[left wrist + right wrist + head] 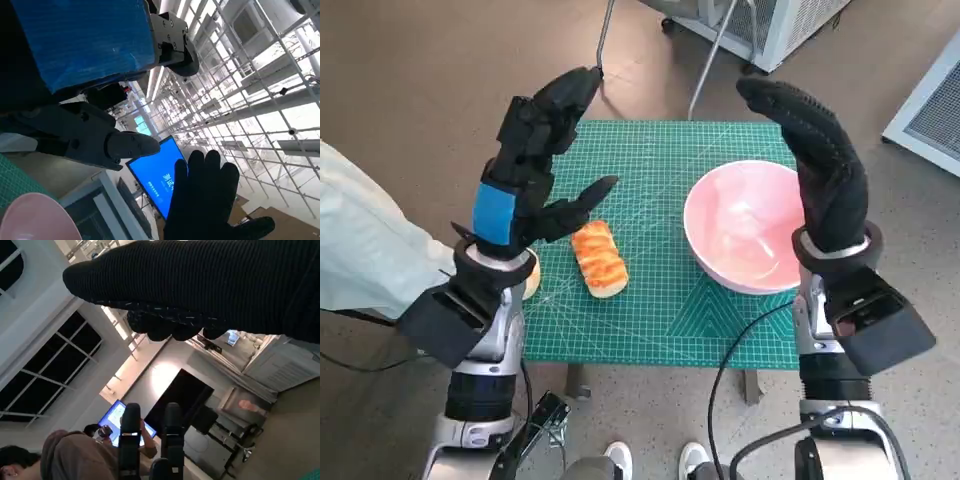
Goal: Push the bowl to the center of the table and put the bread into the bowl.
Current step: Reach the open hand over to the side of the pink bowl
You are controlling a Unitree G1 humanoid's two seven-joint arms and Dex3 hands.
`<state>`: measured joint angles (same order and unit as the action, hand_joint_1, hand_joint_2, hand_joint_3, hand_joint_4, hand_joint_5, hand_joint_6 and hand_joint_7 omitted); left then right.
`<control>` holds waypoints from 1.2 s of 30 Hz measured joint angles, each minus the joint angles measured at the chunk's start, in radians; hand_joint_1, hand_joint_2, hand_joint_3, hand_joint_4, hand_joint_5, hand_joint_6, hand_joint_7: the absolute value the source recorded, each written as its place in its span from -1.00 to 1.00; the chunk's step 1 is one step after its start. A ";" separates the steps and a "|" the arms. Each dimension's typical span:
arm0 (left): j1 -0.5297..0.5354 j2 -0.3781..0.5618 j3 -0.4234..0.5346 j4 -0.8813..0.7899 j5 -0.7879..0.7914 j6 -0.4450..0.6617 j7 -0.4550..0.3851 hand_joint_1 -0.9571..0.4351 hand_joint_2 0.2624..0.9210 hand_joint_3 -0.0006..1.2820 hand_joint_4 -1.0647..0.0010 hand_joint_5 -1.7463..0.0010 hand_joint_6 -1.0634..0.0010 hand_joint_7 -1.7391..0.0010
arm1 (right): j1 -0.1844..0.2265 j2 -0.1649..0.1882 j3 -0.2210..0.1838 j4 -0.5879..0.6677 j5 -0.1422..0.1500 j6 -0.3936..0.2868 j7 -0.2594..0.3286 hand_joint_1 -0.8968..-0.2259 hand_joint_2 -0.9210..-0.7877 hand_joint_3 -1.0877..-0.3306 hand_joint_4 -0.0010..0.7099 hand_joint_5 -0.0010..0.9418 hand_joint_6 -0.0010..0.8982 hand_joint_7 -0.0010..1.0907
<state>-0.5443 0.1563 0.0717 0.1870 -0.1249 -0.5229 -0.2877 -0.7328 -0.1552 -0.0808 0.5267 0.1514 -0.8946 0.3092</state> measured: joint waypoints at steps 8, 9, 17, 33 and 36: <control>-0.001 0.000 0.000 0.027 0.002 -0.021 0.002 0.04 1.00 -0.53 0.40 1.00 0.76 0.34 | -0.006 -0.026 -0.027 0.052 0.025 -0.014 0.021 -0.24 -1.00 -0.30 -0.41 -0.92 -1.00 0.13; 0.000 0.000 0.000 0.031 0.002 -0.023 0.002 0.04 1.00 -0.53 0.41 1.00 0.76 0.34 | -0.008 -0.036 -0.035 0.063 0.035 -0.015 0.027 -0.23 -1.00 -0.30 -0.41 -0.92 -1.00 0.13; 0.000 0.004 0.007 0.039 0.003 -0.044 0.010 0.02 1.00 -0.52 0.40 1.00 0.72 0.39 | -0.027 -0.116 -0.133 0.176 0.028 -0.031 -0.037 -0.17 -1.00 -0.35 -0.42 -0.93 -1.00 0.12; 0.007 0.022 0.024 0.077 0.004 -0.080 0.017 -0.02 1.00 -0.53 0.39 1.00 0.54 0.65 | -0.035 -0.221 -0.227 0.562 -0.022 -0.028 -0.192 0.00 -1.00 -0.45 -0.44 -0.93 -1.00 0.16; 0.007 0.022 0.023 0.080 0.007 -0.082 0.023 -0.02 1.00 -0.53 0.39 1.00 0.53 0.66 | -0.034 -0.219 -0.229 0.619 -0.028 -0.007 -0.216 -0.04 -1.00 -0.45 -0.43 -0.93 -1.00 0.17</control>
<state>-0.5371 0.1784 0.0951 0.2668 -0.1176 -0.6052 -0.2644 -0.7672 -0.3744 -0.3096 1.1458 0.1236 -0.9017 0.0932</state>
